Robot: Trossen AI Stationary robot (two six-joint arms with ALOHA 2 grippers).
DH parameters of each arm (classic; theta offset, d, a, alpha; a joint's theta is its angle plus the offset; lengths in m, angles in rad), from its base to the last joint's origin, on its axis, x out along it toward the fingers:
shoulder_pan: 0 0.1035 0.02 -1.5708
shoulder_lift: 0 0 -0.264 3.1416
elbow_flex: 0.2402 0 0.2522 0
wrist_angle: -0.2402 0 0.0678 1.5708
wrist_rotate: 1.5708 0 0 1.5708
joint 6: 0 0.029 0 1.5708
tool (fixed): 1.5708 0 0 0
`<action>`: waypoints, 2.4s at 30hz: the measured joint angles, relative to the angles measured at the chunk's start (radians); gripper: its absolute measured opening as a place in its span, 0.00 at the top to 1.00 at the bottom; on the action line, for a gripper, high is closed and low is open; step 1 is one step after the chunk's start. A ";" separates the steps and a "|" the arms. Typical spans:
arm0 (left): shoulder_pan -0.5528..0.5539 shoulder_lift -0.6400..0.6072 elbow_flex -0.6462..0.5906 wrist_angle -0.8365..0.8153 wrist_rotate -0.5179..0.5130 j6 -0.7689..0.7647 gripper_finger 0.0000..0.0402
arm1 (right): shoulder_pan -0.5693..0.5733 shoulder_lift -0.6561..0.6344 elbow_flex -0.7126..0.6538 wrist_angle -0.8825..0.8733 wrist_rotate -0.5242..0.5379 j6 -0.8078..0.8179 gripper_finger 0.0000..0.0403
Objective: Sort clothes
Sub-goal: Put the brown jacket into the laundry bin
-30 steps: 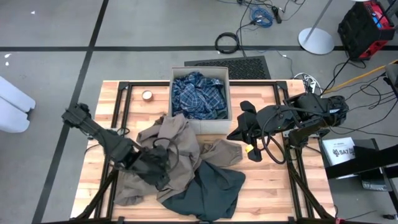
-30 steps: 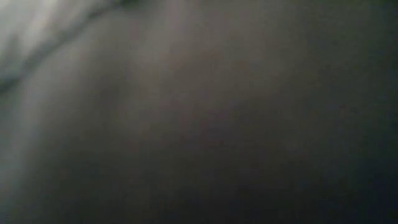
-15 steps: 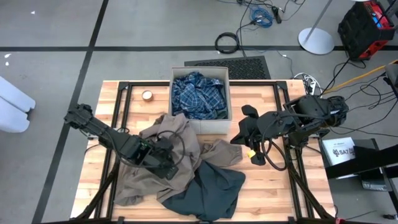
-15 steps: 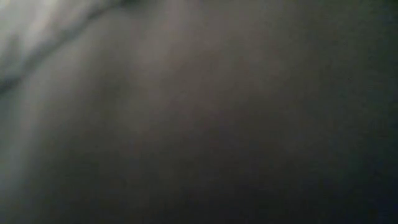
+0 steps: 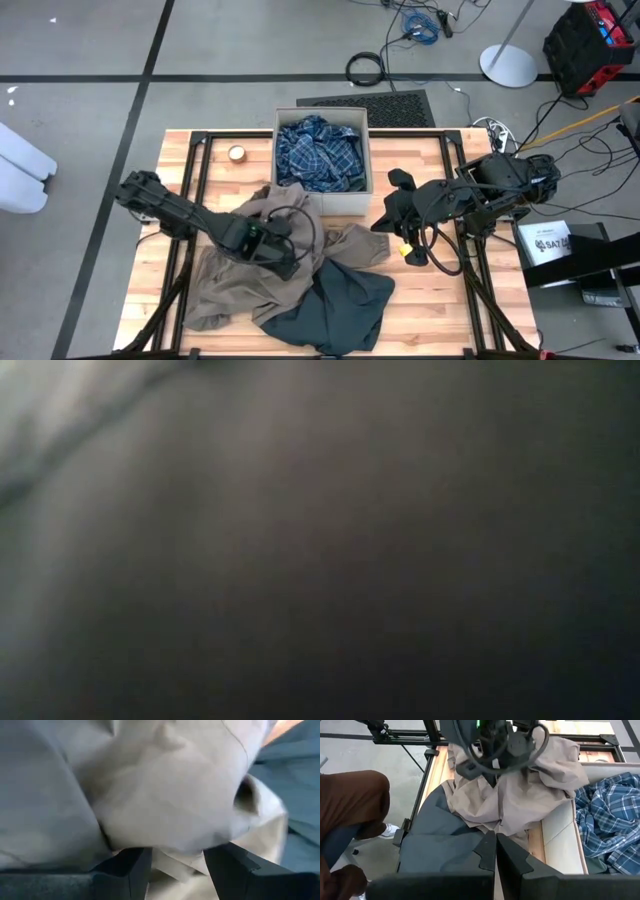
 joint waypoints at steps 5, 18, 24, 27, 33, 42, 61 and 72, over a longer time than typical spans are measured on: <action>0.027 0.060 0.000 0.000 -0.058 0.103 0.55 | 0.000 0.000 0.000 -0.002 0.000 -0.003 1.00; 0.005 0.086 0.011 0.003 -0.048 0.278 0.97 | 0.000 0.000 0.000 -0.034 0.003 -0.052 1.00; -0.019 0.058 0.102 -0.003 0.084 0.370 0.99 | 0.000 0.000 0.000 -0.035 0.031 -0.082 1.00; -0.043 0.025 0.177 -0.002 0.170 0.437 0.99 | 0.007 0.000 0.000 -0.046 0.066 -0.088 1.00; -0.100 -0.068 0.330 -0.014 0.362 0.513 0.99 | 0.012 -0.016 -0.069 0.045 0.074 -0.135 1.00; -0.211 -0.265 0.430 -0.094 0.454 0.218 1.00 | -0.088 -0.160 -0.745 0.831 -0.236 -0.223 1.00; -0.359 -0.354 0.428 -0.336 0.277 -0.213 1.00 | -0.266 0.291 -0.961 1.641 -0.263 -0.097 0.64; -0.360 -0.339 0.428 -0.337 0.292 -0.202 1.00 | -0.270 0.426 -0.634 1.294 -0.181 -0.179 0.12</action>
